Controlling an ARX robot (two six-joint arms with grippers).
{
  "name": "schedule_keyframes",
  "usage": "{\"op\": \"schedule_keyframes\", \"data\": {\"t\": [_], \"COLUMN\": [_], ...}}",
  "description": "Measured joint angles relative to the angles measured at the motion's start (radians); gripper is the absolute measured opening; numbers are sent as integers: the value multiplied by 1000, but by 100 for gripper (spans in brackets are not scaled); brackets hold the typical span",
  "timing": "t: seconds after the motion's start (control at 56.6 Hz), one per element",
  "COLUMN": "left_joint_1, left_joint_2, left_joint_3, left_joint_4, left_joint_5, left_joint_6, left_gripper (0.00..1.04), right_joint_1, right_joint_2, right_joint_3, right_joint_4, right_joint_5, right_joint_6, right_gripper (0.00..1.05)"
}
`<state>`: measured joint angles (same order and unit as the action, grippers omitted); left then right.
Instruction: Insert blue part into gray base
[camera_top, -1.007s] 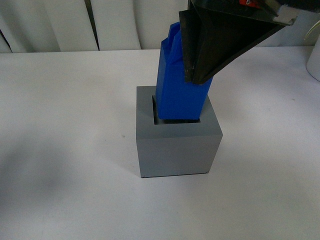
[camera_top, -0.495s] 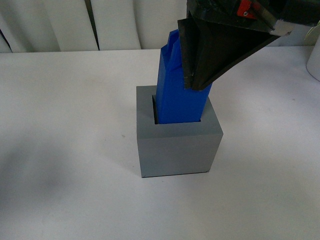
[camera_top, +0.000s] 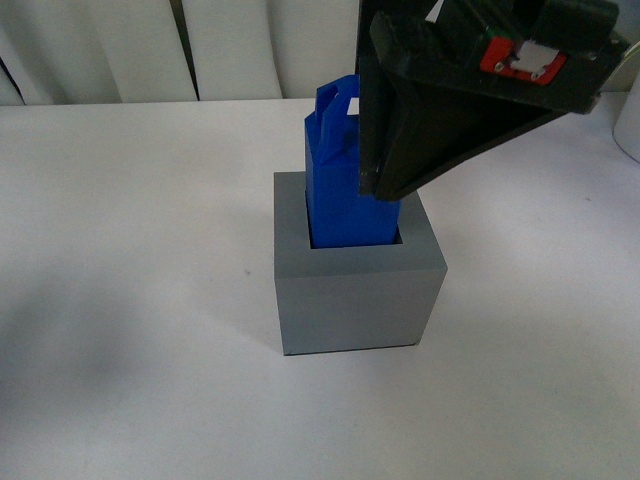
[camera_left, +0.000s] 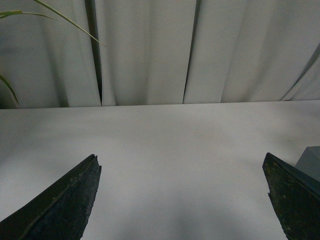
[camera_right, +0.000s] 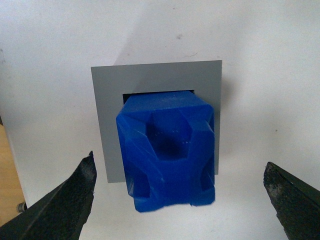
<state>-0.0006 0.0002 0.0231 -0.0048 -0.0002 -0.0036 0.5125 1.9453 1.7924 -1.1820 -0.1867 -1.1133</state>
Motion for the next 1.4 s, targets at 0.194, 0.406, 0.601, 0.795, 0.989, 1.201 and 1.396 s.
{"op": "schedule_keyframes", "data": {"t": [0.194, 0.406, 0.601, 0.795, 0.989, 1.201, 1.396], "left_joint_1": [0, 0, 0, 0, 0, 0, 0], "left_joint_2": [0, 0, 0, 0, 0, 0, 0], "left_joint_3": [0, 0, 0, 0, 0, 0, 0], "left_joint_4": [0, 0, 0, 0, 0, 0, 0], "left_joint_5": [0, 0, 0, 0, 0, 0, 0], "left_joint_6": [0, 0, 0, 0, 0, 0, 0], "left_gripper": [99, 99, 99, 99, 99, 99, 99], "right_joint_1": [-42, -87, -151, -222, -281, -295, -259], "right_joint_2": [-96, -230, -368, -554, -818, -967, -985], "right_joint_3": [-40, -137, -274, -502, -813, -1039, -1102], "right_joint_4": [53, 155, 298, 579, 943, 1163, 1307], "right_joint_5": [-62, -161, -247, -285, -280, -162, 55], "right_joint_6": [24, 76, 145, 285, 520, 752, 866], "right_gripper": [97, 97, 97, 97, 97, 97, 89]}}
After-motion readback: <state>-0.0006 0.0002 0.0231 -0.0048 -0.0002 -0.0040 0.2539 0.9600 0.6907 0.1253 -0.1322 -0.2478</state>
